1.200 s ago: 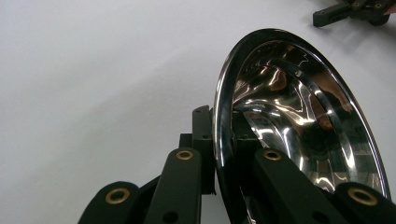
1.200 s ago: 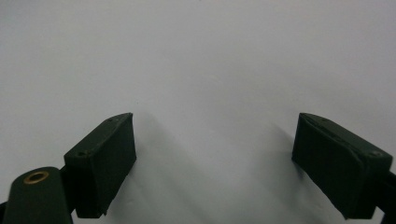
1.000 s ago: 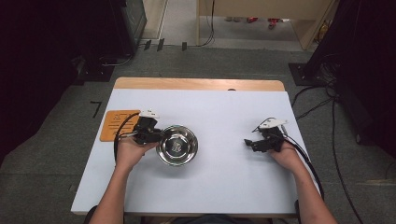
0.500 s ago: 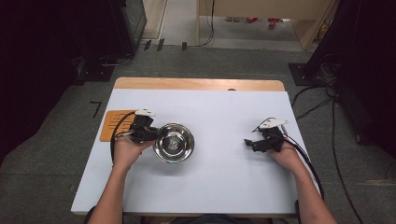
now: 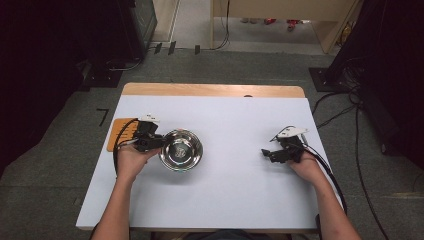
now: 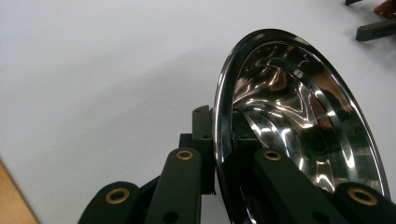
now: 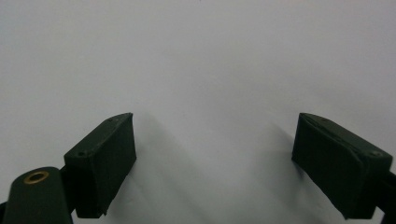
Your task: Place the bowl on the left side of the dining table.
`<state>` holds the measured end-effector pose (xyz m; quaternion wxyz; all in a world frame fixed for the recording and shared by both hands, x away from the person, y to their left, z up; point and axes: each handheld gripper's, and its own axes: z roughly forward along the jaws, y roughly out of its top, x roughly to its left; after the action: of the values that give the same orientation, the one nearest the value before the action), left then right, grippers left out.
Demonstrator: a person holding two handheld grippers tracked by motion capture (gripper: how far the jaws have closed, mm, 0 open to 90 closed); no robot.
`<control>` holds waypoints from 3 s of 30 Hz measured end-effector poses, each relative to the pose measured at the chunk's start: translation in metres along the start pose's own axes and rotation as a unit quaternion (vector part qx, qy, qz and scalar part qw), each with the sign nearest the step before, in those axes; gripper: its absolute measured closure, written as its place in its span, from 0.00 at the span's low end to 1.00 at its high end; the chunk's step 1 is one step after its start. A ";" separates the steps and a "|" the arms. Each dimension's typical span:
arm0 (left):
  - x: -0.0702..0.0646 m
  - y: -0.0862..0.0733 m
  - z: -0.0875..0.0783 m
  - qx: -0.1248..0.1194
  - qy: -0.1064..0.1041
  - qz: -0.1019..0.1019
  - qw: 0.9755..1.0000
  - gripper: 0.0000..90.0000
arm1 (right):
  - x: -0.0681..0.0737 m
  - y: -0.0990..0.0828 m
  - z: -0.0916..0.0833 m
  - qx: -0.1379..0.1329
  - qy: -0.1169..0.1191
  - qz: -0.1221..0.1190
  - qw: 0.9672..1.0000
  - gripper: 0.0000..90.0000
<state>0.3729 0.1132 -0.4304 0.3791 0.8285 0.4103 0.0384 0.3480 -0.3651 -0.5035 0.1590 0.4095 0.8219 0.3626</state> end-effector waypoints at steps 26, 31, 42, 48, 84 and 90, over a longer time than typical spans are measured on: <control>0.026 -0.007 -0.011 -0.008 0.026 -0.032 0.999 0.95 | 0.000 0.000 0.000 0.000 0.000 0.000 1.000 0.14; 0.028 -0.008 -0.014 -0.011 0.029 -0.036 0.999 0.95 | 0.000 0.000 0.000 0.000 0.000 -0.001 1.000 0.14; 0.035 -0.011 -0.018 -0.017 0.037 -0.048 0.998 0.95 | 0.000 0.000 0.000 0.000 0.000 0.000 1.000 0.14; 0.039 -0.012 -0.020 -0.020 0.040 -0.052 0.998 0.95 | 0.000 0.000 0.000 0.000 0.000 0.000 1.000 0.14; 0.061 -0.017 -0.042 -0.047 0.069 -0.091 0.992 0.95 | 0.000 0.000 0.000 0.000 0.000 0.000 1.000 0.14; 0.063 -0.018 -0.045 -0.053 0.070 -0.098 0.991 0.95 | 0.000 0.000 0.000 0.000 0.000 0.000 1.000 0.14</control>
<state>0.3864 0.1919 -0.4256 0.3945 0.7584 0.5125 0.0810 0.3481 -0.3651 -0.5035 0.1592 0.4091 0.8220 0.3628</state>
